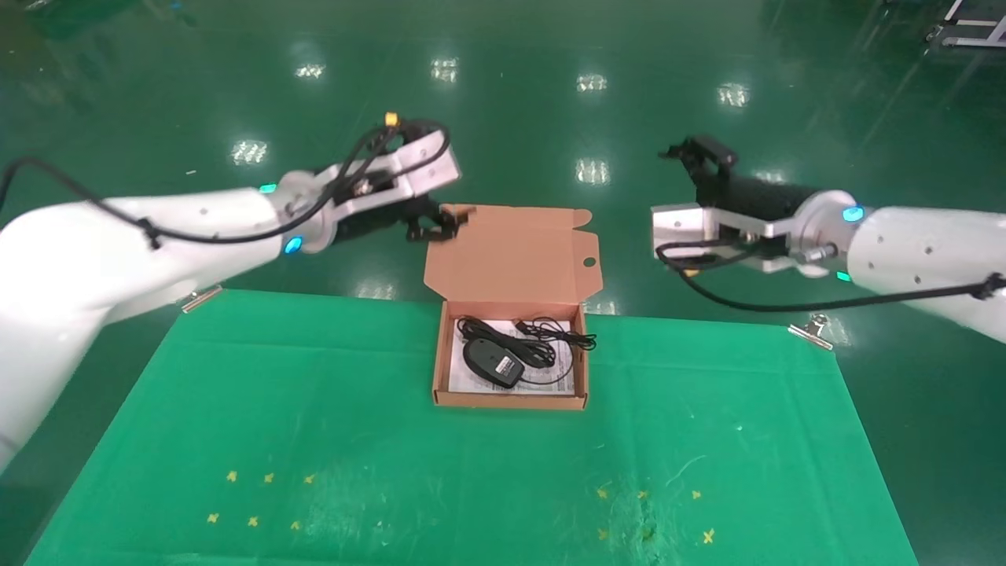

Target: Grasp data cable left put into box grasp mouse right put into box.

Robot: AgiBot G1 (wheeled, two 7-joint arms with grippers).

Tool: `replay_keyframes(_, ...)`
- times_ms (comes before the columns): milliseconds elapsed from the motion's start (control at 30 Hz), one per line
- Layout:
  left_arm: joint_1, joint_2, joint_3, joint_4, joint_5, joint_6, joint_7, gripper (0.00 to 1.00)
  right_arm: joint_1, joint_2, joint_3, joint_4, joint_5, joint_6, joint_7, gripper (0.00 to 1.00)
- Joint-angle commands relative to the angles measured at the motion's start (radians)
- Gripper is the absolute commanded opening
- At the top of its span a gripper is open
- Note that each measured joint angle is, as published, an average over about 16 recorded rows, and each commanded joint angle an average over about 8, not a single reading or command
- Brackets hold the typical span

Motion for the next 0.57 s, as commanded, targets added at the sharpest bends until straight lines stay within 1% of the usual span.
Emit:
replay_keyframes(33, 0.021, -0.025, -0.019, -0.022, -0.036, 0.037, -0.011, 1.0, -0.021, 0.013, 0.026, 0.012, 0.043, -0.038, 0.018, 1.0)
replay_keyframes(467, 0.152, -0.184, -0.141, -0.162, -0.265, 0.268, -0.081, 1.0, -0.152, 0.094, 0.191, 0.09, 0.312, -0.279, 0.129, 1.0)
replay_keyframes(567, 0.167, -0.202, -0.156, -0.178, -0.292, 0.295, -0.089, 1.0, -0.167, 0.103, 0.21, 0.099, 0.344, -0.308, 0.142, 1.0)
